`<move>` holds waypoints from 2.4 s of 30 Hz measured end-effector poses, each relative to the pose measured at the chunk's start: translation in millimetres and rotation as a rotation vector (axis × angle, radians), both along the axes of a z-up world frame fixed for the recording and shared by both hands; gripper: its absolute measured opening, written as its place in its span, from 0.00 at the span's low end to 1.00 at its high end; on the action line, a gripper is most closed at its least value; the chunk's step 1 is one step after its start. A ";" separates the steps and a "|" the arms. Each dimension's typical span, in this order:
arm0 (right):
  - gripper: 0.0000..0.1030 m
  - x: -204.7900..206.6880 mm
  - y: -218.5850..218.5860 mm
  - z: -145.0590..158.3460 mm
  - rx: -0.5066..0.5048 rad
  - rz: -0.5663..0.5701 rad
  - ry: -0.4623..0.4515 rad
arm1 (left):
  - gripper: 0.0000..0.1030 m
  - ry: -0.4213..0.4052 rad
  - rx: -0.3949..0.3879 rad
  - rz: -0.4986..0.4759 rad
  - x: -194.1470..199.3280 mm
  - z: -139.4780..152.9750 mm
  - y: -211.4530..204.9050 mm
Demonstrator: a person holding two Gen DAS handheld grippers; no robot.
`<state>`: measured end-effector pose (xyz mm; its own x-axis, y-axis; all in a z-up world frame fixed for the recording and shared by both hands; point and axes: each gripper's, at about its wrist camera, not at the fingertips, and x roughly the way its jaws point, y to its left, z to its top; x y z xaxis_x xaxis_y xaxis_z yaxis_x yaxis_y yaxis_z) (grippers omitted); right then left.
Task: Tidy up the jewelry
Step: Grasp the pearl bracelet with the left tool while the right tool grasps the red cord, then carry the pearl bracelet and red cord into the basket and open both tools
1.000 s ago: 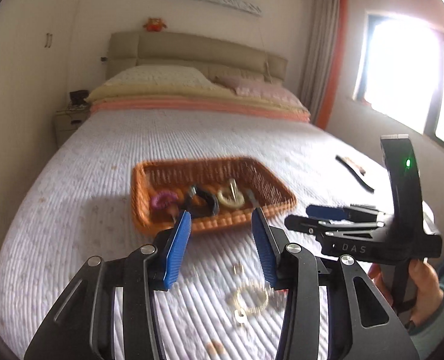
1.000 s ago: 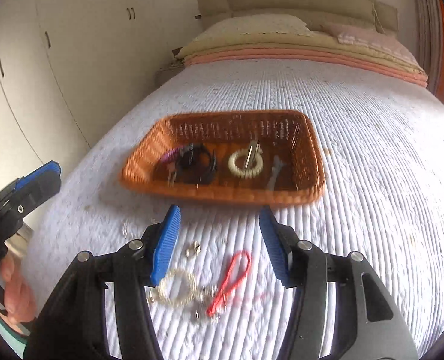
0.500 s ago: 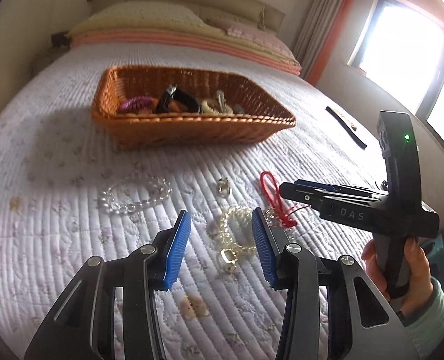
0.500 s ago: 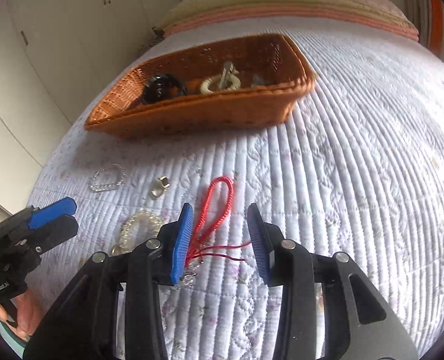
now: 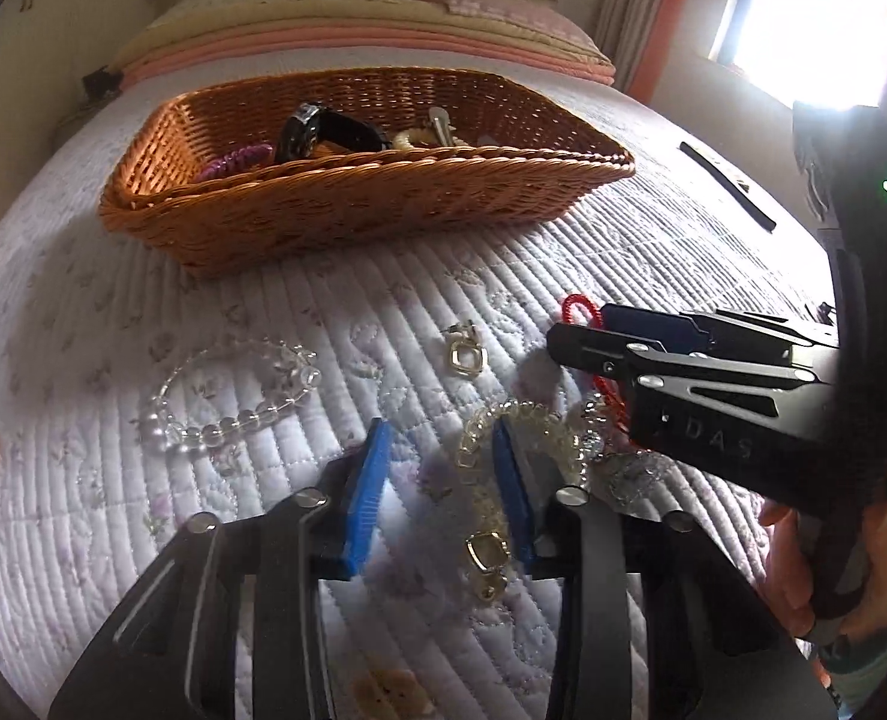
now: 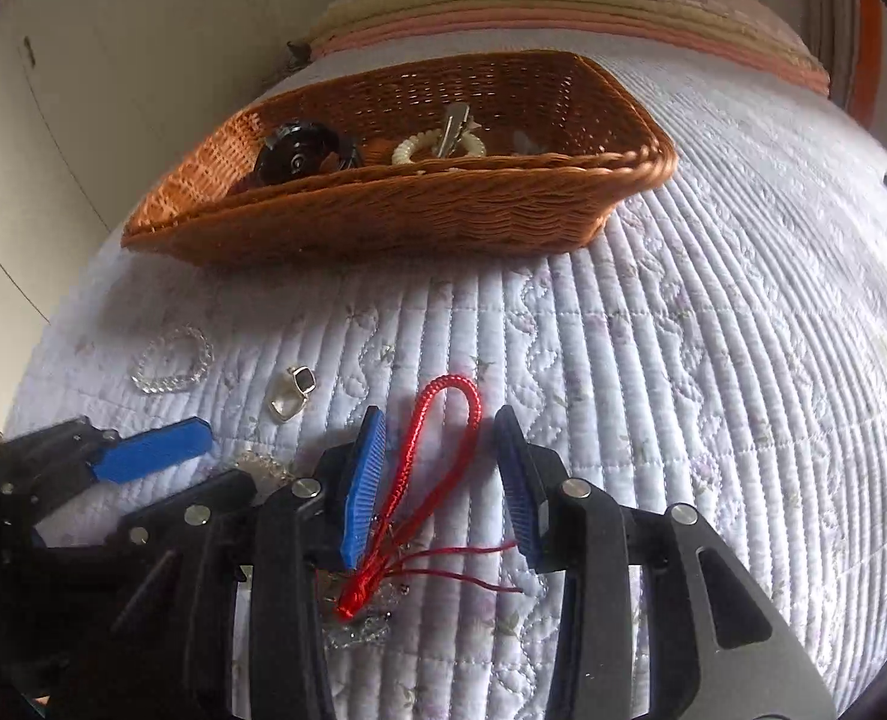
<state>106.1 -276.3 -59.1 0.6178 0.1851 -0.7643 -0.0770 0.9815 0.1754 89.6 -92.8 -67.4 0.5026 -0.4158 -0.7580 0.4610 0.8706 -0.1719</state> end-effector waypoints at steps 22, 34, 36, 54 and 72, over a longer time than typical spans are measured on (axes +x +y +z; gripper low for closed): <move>0.06 -26.4 -45.5 -8.0 0.134 -0.019 -0.081 | 0.08 0.032 -0.204 0.061 -0.9 -0.5 37.2; 0.06 -45.9 -33.9 10.1 0.048 -0.006 -0.195 | 0.08 -0.090 -0.147 0.079 -12.7 12.8 29.4; 0.06 -46.6 -34.2 15.3 0.059 0.004 -0.206 | 0.08 -0.101 -0.175 0.094 -11.8 19.3 34.5; 0.06 10.0 -25.7 133.8 0.021 0.058 -0.425 | 0.08 -0.347 -0.260 0.154 37.1 137.0 56.1; 0.06 149.3 0.0 92.1 -0.057 0.053 -0.179 | 0.08 -0.193 -0.197 0.286 146.2 74.0 51.5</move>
<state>255.4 -276.3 33.0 0.7356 0.1804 -0.6530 -0.1537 0.9832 0.0985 235.8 -41.3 6.6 0.7445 -0.3665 -0.5581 0.2449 0.9275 -0.2824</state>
